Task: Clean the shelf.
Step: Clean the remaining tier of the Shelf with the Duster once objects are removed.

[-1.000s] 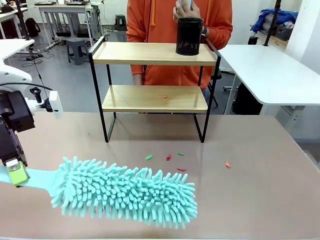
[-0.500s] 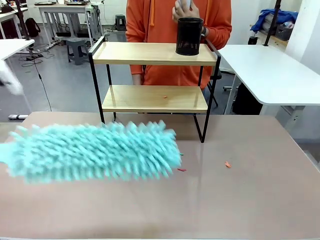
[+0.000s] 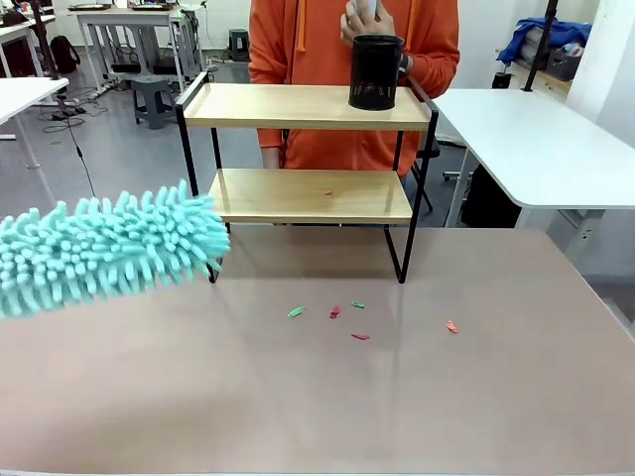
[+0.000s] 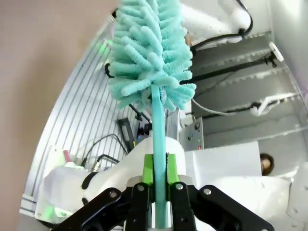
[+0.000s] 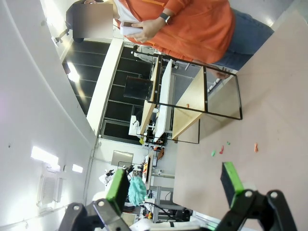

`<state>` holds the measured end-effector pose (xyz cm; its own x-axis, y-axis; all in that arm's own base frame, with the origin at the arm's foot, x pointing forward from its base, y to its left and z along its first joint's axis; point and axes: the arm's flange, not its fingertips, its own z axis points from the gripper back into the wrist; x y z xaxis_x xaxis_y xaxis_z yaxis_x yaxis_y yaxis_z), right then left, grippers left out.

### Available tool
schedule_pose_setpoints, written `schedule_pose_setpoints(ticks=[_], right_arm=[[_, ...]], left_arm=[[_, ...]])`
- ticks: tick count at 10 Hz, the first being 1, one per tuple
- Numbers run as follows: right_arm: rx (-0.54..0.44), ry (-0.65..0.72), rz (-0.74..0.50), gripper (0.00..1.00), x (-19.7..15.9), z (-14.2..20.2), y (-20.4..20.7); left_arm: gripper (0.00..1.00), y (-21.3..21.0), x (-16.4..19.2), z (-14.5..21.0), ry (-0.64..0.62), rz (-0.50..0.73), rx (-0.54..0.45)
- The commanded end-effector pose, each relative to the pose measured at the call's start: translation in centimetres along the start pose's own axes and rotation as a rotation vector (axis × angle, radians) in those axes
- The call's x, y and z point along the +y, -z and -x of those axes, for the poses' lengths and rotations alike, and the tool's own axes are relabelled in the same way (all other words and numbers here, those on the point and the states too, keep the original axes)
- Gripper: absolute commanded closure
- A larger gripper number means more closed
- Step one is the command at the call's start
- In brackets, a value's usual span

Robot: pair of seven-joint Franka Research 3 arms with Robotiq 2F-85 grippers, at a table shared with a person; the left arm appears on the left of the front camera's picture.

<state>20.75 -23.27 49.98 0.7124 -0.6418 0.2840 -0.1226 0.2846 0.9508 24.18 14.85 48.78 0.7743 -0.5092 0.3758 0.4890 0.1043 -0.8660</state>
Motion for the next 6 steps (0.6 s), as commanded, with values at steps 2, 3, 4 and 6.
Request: schedule_pose_setpoints(ticks=[2,3,4,6], right_arm=[[-0.015,-0.027,-0.021,0.0,0.1,-0.2,0.1],[-0.015,-0.027,-0.021,0.0,0.1,-0.2,0.1],[-0.015,-0.027,-0.021,0.0,0.1,-0.2,0.1],[-0.015,-0.027,-0.021,0.0,0.1,-0.2,0.1]], left_arm=[[1.0,0.0,0.0,0.0,0.0,0.0,0.0],[1.0,0.0,0.0,0.0,0.0,0.0,0.0],[1.0,0.0,0.0,0.0,0.0,0.0,0.0],[1.0,0.0,0.0,0.0,0.0,0.0,0.0]])
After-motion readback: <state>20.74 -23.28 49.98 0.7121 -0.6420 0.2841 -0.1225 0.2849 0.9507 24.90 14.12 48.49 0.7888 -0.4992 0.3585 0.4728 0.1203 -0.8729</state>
